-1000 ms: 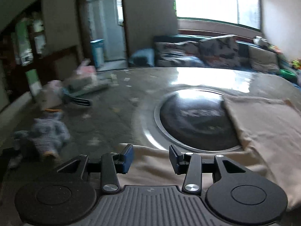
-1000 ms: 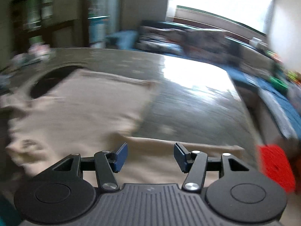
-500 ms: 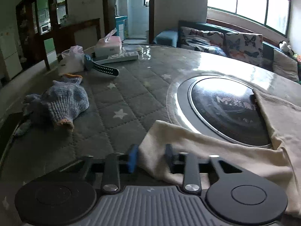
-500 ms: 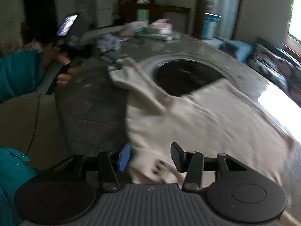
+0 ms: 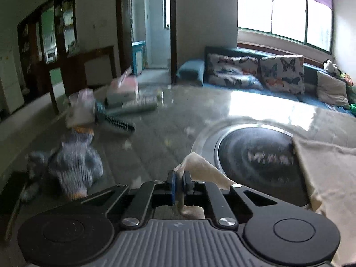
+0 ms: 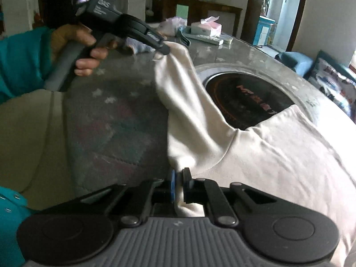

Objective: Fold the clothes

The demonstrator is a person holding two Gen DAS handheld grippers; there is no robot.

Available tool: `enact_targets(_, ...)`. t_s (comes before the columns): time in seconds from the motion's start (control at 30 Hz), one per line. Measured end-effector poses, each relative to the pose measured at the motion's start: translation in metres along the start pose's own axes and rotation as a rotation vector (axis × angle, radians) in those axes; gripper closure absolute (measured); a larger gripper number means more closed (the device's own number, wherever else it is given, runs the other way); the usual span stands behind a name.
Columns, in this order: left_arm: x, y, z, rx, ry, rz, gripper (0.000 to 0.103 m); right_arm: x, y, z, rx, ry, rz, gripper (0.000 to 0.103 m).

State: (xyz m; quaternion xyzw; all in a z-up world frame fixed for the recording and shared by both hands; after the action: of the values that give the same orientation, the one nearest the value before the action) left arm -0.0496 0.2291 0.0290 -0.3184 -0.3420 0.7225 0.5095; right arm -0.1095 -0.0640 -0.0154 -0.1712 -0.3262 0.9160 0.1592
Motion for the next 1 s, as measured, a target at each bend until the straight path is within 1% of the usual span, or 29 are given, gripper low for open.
enact_targets(0.1,-0.007,-0.007,-0.001,-0.02,-0.007,-0.051,0.096,-0.006,0.003,0.007,-0.011,-0.044,-0.019,0.098)
enact_targets(0.17,-0.008,-0.008,-0.007,-0.002,-0.024,-0.056,0.096,-0.006,0.008,0.006,0.004,-0.064,-0.024,0.098)
enact_targets(0.23,-0.006,-0.005,-0.013,0.03,-0.027,-0.036,0.096,-0.002,0.012,0.004,0.017,-0.084,-0.005,0.098)
enact_targets(0.37,0.0,0.011,-0.021,0.086,-0.071,-0.055,0.096,0.009,0.012,0.002,0.017,-0.052,0.063,0.096)
enact_targets(0.43,0.008,0.02,-0.024,0.111,-0.087,-0.044,0.095,0.01,0.009,0.005,0.01,-0.046,0.071,0.09)
enact_targets(0.53,0.018,0.029,-0.025,0.138,-0.087,-0.012,0.09,0.0,0.006,0.018,-0.021,-0.031,0.02,0.088)
enact_targets(0.6,0.019,0.033,-0.021,0.141,-0.09,-0.011,0.085,-0.016,0.006,0.031,-0.04,-0.009,-0.045,0.088)
enact_targets(0.63,0.019,0.032,-0.019,0.135,-0.09,-0.015,0.082,-0.029,0.011,0.039,-0.045,0.018,-0.081,0.087)
enact_targets(0.7,0.019,0.032,-0.013,0.124,-0.09,-0.022,0.074,-0.053,0.019,0.053,-0.057,0.072,-0.153,0.086)
enact_targets(0.73,0.018,0.03,-0.009,0.119,-0.085,-0.019,0.073,-0.066,0.025,0.06,-0.057,0.103,-0.192,0.086)
enact_targets(0.77,0.017,0.029,-0.006,0.114,-0.08,-0.016,0.07,-0.082,0.035,0.066,-0.047,0.143,-0.239,0.085)
enact_targets(0.8,0.016,0.026,-0.003,0.109,-0.077,-0.015,0.065,-0.098,0.046,0.072,-0.036,0.185,-0.287,0.085)
enact_targets(0.87,0.011,0.022,0.004,0.089,-0.077,-0.02,0.06,-0.128,0.072,0.08,-0.004,0.278,-0.374,0.084)
enact_targets(0.93,0.002,0.018,0.009,0.083,-0.058,-0.03,0.06,-0.156,0.102,0.089,0.033,0.376,-0.464,0.083)
enact_targets(1.0,-0.01,0.014,0.013,0.08,-0.031,-0.038,0.06,-0.182,0.138,0.098,0.077,0.47,-0.569,0.083)
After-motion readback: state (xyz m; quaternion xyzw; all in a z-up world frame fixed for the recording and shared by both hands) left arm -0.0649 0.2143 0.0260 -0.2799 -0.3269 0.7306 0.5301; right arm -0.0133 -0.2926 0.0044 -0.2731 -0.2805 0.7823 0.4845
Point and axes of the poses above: each gripper's, at about its wrist camera, not at the fingertips, and z roughly against the way its jaws point, x to its left, y to its underside, the point moved 6 cm from there along -z, roughly the way its jaws point, and after that the axes turned 14 degrees about y, right-handed, at the moved point
